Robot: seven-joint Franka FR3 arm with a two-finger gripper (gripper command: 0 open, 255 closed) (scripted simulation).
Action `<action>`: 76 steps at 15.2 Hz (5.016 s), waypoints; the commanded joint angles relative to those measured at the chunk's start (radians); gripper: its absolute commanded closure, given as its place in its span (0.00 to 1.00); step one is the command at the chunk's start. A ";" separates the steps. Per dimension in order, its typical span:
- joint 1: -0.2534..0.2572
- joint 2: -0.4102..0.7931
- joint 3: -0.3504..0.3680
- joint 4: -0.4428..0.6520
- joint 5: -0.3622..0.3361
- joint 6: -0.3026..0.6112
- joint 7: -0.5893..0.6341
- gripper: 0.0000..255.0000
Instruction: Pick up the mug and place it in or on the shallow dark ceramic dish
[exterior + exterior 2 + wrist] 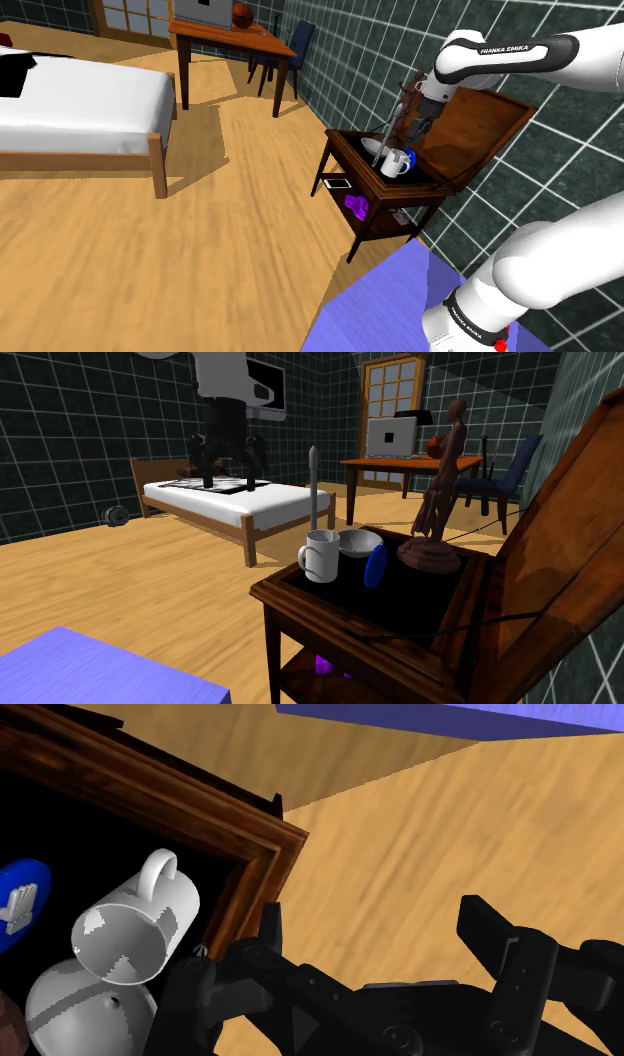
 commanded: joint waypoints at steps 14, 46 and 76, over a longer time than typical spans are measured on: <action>-0.077 0.545 -0.132 0.349 0.200 0.152 -0.306 0.00; -0.076 0.540 -0.132 0.335 0.198 0.162 -0.305 1.00; -0.275 1.054 -0.088 1.398 0.368 -0.407 -0.308 1.00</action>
